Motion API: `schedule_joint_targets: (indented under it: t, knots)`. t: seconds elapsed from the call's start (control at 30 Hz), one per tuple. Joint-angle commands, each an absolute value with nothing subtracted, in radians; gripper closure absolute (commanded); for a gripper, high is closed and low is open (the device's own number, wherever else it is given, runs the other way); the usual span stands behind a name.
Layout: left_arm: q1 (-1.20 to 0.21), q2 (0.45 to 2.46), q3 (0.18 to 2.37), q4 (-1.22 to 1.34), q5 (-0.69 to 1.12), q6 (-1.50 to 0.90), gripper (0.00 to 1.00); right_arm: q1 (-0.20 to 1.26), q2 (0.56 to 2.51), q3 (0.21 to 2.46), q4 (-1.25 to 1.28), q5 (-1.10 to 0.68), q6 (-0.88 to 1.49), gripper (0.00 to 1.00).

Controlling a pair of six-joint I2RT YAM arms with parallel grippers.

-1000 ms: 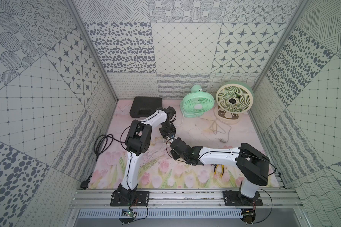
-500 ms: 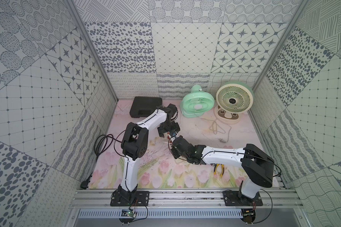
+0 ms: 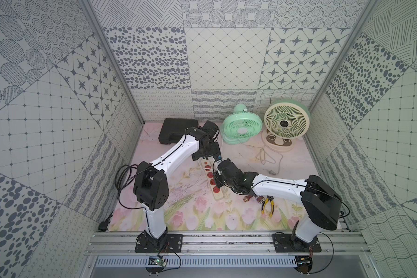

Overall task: Unplug the desk fan from the power strip
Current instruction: Place the plug at the center of the board.

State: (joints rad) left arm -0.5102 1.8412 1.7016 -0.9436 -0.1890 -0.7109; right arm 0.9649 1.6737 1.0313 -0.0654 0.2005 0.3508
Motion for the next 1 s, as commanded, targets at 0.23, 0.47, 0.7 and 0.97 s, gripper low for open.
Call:
schedule_joint_targets:
  t: [0.23,0.47,0.7,0.97]
  knots:
    - [-0.528,1.494,1.421,-0.786,-0.314,-0.671,0.01,0.838,1.772,1.235,-0.053,0.164,0.363,1.00]
    - [-0.528,1.296,1.273,-0.747,-0.396,-0.699,0.01,0.786,1.902,1.370,-0.066,0.122,0.364,1.00]
    - [-0.528,1.147,1.181,-0.778,-0.485,-0.752,0.01,0.748,2.028,1.529,-0.094,0.077,0.364,1.00]
    - [-0.525,1.023,1.010,-0.716,-0.566,-0.800,0.01,0.724,2.182,1.722,-0.164,0.061,0.374,1.00]
